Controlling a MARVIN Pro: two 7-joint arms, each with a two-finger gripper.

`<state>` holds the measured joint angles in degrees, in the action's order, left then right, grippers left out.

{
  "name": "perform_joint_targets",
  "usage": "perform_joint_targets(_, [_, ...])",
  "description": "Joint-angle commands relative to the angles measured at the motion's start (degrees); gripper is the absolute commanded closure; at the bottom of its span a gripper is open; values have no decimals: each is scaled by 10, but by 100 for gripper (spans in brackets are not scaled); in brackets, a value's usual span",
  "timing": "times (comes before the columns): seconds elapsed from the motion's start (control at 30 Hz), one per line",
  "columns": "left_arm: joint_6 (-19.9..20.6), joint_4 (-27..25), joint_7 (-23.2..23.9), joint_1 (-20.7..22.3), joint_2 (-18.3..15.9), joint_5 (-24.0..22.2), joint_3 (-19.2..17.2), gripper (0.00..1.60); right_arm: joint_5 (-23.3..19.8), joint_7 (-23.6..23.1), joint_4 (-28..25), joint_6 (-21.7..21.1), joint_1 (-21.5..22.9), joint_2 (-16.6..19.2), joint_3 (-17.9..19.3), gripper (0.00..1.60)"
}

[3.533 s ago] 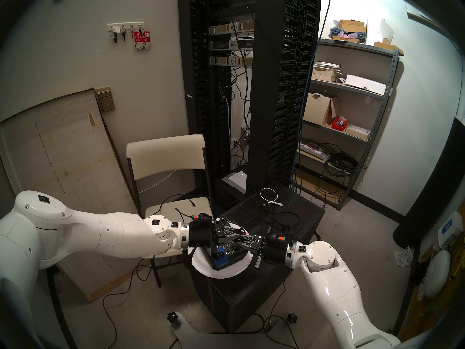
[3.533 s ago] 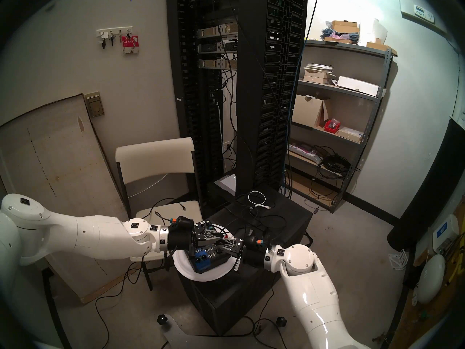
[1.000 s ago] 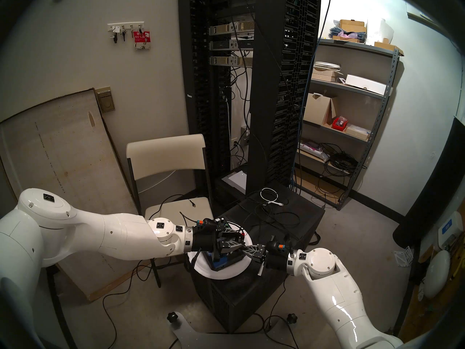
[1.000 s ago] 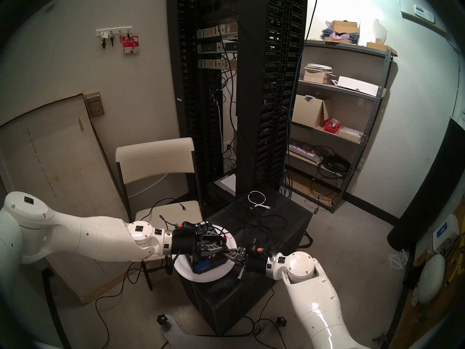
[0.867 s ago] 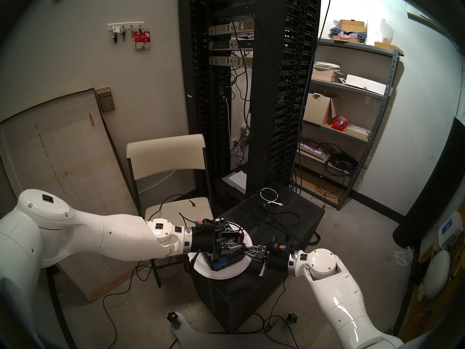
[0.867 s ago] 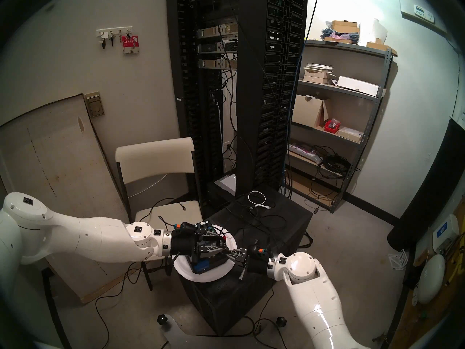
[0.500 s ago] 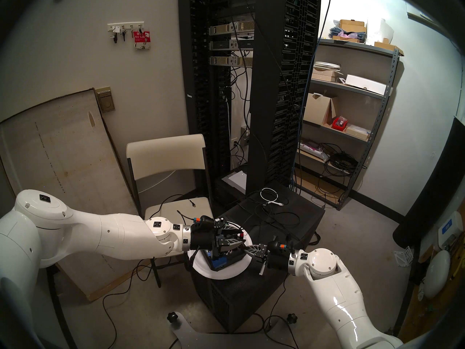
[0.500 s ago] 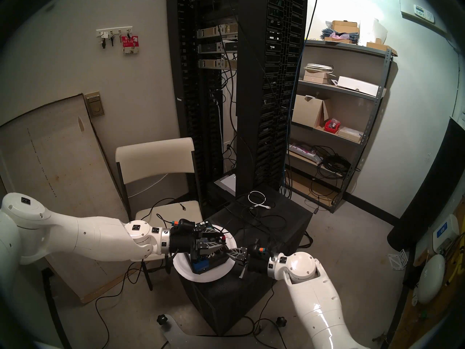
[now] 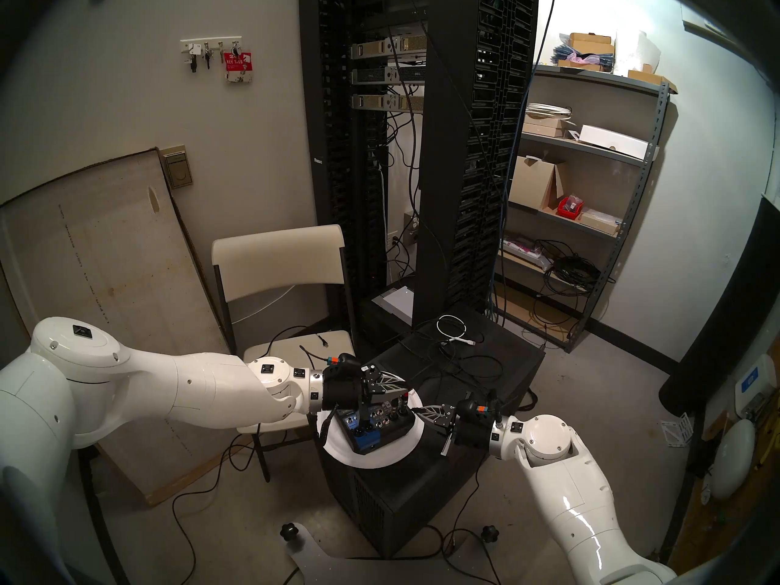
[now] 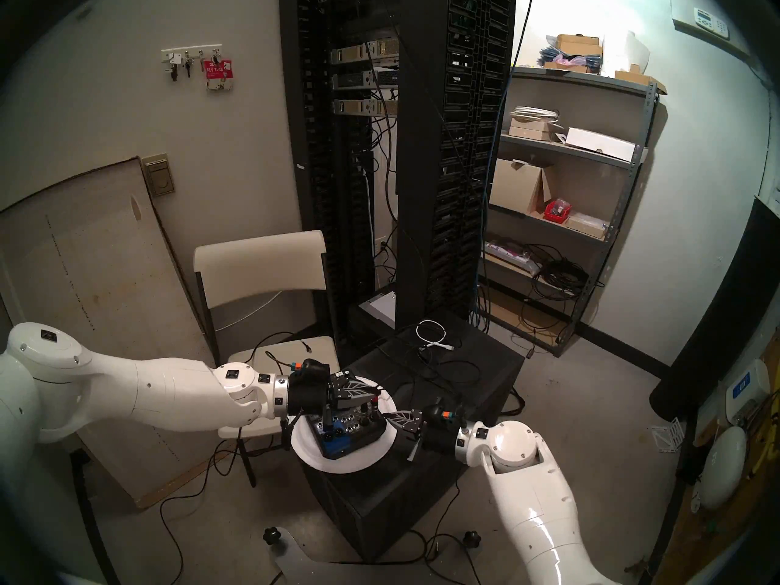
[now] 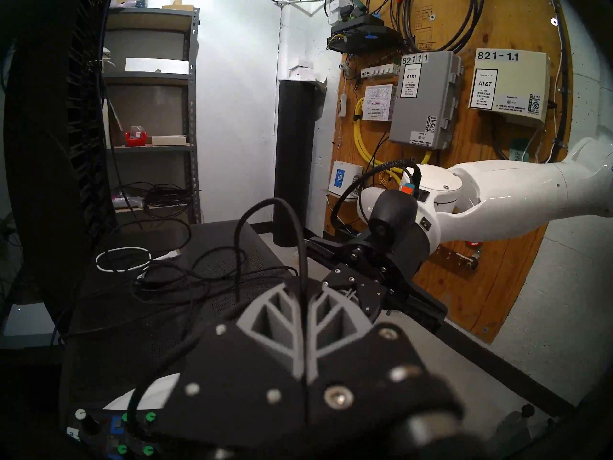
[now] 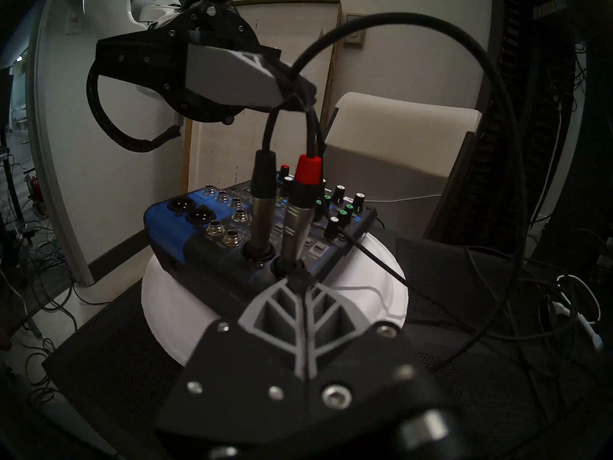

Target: Insert aux cable

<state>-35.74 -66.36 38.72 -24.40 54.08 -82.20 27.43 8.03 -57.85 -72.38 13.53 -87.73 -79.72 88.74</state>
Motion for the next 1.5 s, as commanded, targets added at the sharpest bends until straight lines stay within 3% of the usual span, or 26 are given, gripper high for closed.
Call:
perform_joint_targets(0.0, [-1,0,-1,8,11,-5,-10,160,-5,-4,-12,2,5,-2,1,160])
perform_joint_targets(0.53, [7,54,13,8,46,-18,-19,160,-1,-5,-13,0,4,-6,13,160])
perform_joint_targets(1.07, [6,63,19,6,56,-25,-22,160,3,-5,-14,0,3,-8,18,160])
perform_joint_targets(1.13, [6,58,20,6,54,-24,-21,142,3,-4,-14,0,3,-9,18,160])
perform_joint_targets(1.17, [5,55,19,6,52,-23,-20,118,3,-5,-13,0,3,-9,18,160])
perform_joint_targets(1.27, [4,42,15,7,45,-21,-18,102,4,-5,-13,0,3,-9,20,160])
perform_joint_targets(1.33, [4,39,14,8,43,-20,-18,102,4,-5,-13,0,3,-9,20,160])
perform_joint_targets(1.37, [4,31,10,8,38,-19,-16,85,4,-5,-13,0,3,-9,21,160])
perform_joint_targets(1.47, [2,23,6,10,31,-17,-14,83,4,-6,-11,1,4,-9,21,160])
